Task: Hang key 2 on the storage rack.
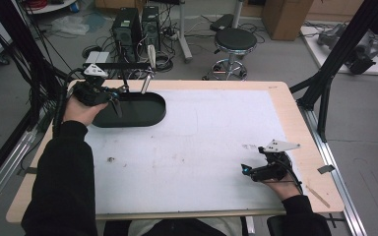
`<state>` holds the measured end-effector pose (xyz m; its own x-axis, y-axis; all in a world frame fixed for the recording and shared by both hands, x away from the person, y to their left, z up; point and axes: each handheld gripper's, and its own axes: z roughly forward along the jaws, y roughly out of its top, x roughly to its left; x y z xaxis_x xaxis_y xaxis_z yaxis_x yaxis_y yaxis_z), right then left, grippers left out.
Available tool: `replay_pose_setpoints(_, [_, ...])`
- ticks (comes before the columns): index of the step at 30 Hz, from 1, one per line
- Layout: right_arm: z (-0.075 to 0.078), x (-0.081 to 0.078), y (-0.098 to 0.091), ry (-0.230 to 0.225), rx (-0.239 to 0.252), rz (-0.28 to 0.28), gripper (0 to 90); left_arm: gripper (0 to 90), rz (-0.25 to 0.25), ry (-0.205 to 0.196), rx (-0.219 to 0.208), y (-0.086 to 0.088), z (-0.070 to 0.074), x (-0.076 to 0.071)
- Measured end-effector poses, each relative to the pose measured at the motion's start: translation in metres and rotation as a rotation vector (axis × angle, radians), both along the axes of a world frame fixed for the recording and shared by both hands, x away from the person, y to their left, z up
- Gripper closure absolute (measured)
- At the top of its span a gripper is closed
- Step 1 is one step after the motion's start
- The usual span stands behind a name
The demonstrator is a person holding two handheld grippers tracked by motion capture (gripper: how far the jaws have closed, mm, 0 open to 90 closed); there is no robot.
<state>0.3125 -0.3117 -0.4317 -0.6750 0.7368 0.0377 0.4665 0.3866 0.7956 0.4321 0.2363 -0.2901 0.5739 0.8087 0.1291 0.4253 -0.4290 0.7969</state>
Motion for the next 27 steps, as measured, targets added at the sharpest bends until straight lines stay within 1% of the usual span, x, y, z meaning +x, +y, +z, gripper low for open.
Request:
replay_pose_setpoints(1, [0.000, 0.000, 0.000, 0.002, 0.003, -0.004, 0.8, 84.1, 0.000, 0.000, 0.000, 0.000, 0.000, 0.000])
replay_pose_setpoints(3, [0.000, 0.001, 0.000, 0.002, -0.001, -0.006, 0.8, 84.1, 0.002, -0.015, -0.014, 0.002, 0.000, 0.002])
replay_pose_setpoints(6, [-0.001, 0.002, 0.000, 0.005, -0.006, -0.006, 0.8, 84.1, -0.003, -0.033, -0.022, 0.002, -0.002, 0.005])
replay_pose_setpoints(10, [-0.002, 0.002, 0.000, 0.019, -0.009, -0.012, 0.8, 84.2, 0.012, -0.071, -0.036, 0.001, 0.000, 0.007])
replay_pose_setpoints(11, [-0.002, 0.002, -0.001, 0.021, -0.008, -0.014, 0.8, 84.2, 0.012, -0.071, -0.036, 0.001, 0.000, 0.007])
replay_pose_setpoints(12, [-0.002, 0.002, -0.001, 0.023, -0.009, -0.016, 0.8, 84.3, 0.017, -0.066, -0.032, -0.001, 0.001, 0.008])
replay_pose_setpoints(13, [-0.002, 0.002, -0.001, 0.024, -0.008, -0.017, 0.8, 84.4, 0.009, -0.060, -0.016, -0.004, 0.005, 0.010])
replay_pose_setpoints(14, [-0.002, 0.002, -0.001, 0.023, -0.007, -0.018, 0.8, 84.3, 0.005, -0.061, -0.014, -0.005, 0.007, 0.012])
replay_pose_setpoints(17, [-0.002, 0.002, -0.001, 0.023, -0.008, -0.018, 0.8, 84.4, 0.002, -0.072, -0.009, -0.008, 0.011, 0.014])
replay_pose_setpoints(18, [-0.002, 0.002, -0.001, 0.022, -0.009, -0.016, 0.8, 84.3, 0.000, -0.077, -0.016, -0.009, 0.014, 0.014])
replay_pose_setpoints(19, [-0.002, 0.002, -0.001, 0.022, -0.008, -0.016, 0.8, 84.3, 0.002, -0.091, -0.012, -0.011, 0.017, 0.015])
replay_pose_setpoints(21, [-0.002, 0.002, -0.002, 0.021, -0.005, -0.016, 0.8, 84.3, 0.005, -0.098, -0.009, -0.013, 0.021, 0.018])
replay_pose_setpoints(22, [-0.002, 0.002, -0.002, 0.022, -0.005, -0.016, 0.8, 84.3, 0.009, -0.098, -0.001, -0.014, 0.023, 0.019])
replay_pose_setpoints(25, [-0.002, 0.002, -0.002, 0.025, -0.005, -0.017, 0.8, 84.3, 0.017, -0.105, 0.004, -0.016, 0.026, 0.023])
replay_pose_setpoints(27, [-0.002, 0.002, -0.002, 0.025, -0.004, -0.017, 0.8, 84.3, 0.029, -0.102, 0.020, -0.018, 0.025, 0.028])
